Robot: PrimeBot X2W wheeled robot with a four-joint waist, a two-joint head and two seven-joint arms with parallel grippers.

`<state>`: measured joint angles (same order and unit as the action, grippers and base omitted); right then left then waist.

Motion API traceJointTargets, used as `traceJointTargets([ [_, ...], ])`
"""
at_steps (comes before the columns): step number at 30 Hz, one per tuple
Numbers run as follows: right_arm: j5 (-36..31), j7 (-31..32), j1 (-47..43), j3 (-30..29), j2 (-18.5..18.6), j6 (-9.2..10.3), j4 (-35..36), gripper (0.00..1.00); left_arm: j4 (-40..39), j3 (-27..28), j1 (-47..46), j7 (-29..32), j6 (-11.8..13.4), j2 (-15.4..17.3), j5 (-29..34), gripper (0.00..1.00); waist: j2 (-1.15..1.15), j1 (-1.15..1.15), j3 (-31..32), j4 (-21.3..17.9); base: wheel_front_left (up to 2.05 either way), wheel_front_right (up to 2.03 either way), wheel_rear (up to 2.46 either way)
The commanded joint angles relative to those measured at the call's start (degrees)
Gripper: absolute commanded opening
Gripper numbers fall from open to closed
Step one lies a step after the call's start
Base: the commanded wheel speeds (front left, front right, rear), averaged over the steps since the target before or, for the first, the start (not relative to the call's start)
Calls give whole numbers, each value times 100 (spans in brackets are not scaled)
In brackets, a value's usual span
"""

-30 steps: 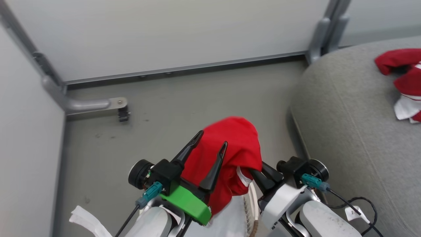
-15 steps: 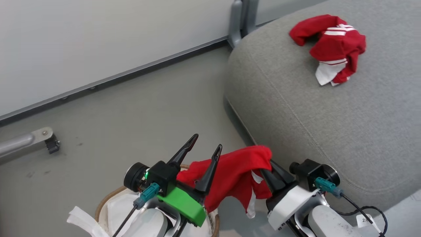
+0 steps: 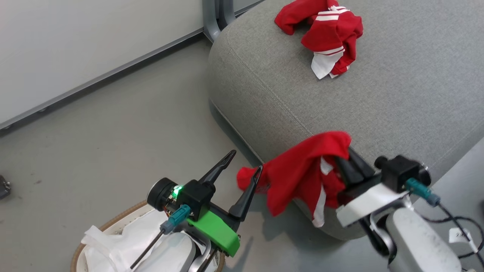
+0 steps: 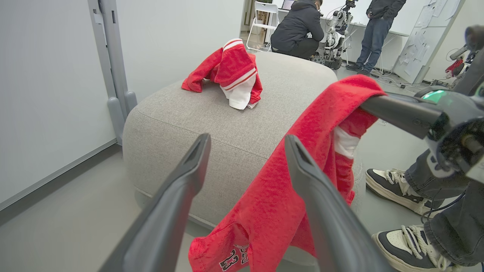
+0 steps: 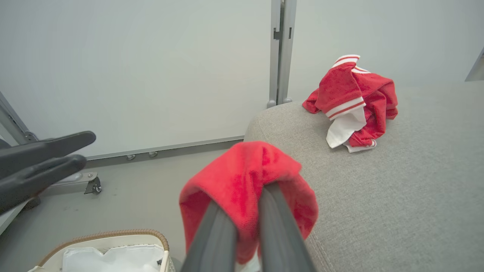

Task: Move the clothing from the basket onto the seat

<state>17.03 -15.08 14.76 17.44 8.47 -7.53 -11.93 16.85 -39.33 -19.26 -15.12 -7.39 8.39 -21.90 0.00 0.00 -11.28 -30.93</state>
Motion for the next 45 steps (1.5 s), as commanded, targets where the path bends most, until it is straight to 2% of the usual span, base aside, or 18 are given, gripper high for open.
traceJointTargets([
  [1,-44,-13,287,-87,114,8,141,0,-35,-18,-127,-4,-19,73,-37,100,0,0,-173,-71,0,0,0],
  [7,-173,-13,1617,-295,909,8,465,0,-148,21,-193,-4,-19,235,8,100,0,0,-472,-73,0,0,0],
  [11,-268,-13,2771,-513,1420,8,406,0,-155,115,-142,-4,-19,377,50,100,0,0,-699,-69,0,0,0],
  [18,-621,-12,4635,-959,2211,8,-550,0,-244,-5,-344,-4,-19,548,145,100,0,0,-1158,279,0,0,0],
  [24,-1251,54,5716,-1560,2653,8,-1503,0,-262,-131,-580,-4,-19,632,151,100,0,0,-1610,674,0,0,0],
  [26,-1466,128,5908,-1727,2720,8,-1803,0,-266,-158,-655,-4,-19,655,133,100,0,0,-1759,800,0,0,0],
  [31,-1690,168,6029,-2204,2601,8,-2455,0,-315,-188,-830,-4,-19,723,158,100,0,0,-2130,1066,0,0,0],
  [38,-1908,112,5372,-2757,2217,8,-3421,0,-358,-417,-1137,-4,-19,820,184,100,0,0,-2568,1392,0,0,0],
  [45,-1949,18,4579,-3389,1733,8,-4183,0,-352,-364,-1254,-4,-19,776,169,100,0,0,-2735,1535,0,0,0],
])
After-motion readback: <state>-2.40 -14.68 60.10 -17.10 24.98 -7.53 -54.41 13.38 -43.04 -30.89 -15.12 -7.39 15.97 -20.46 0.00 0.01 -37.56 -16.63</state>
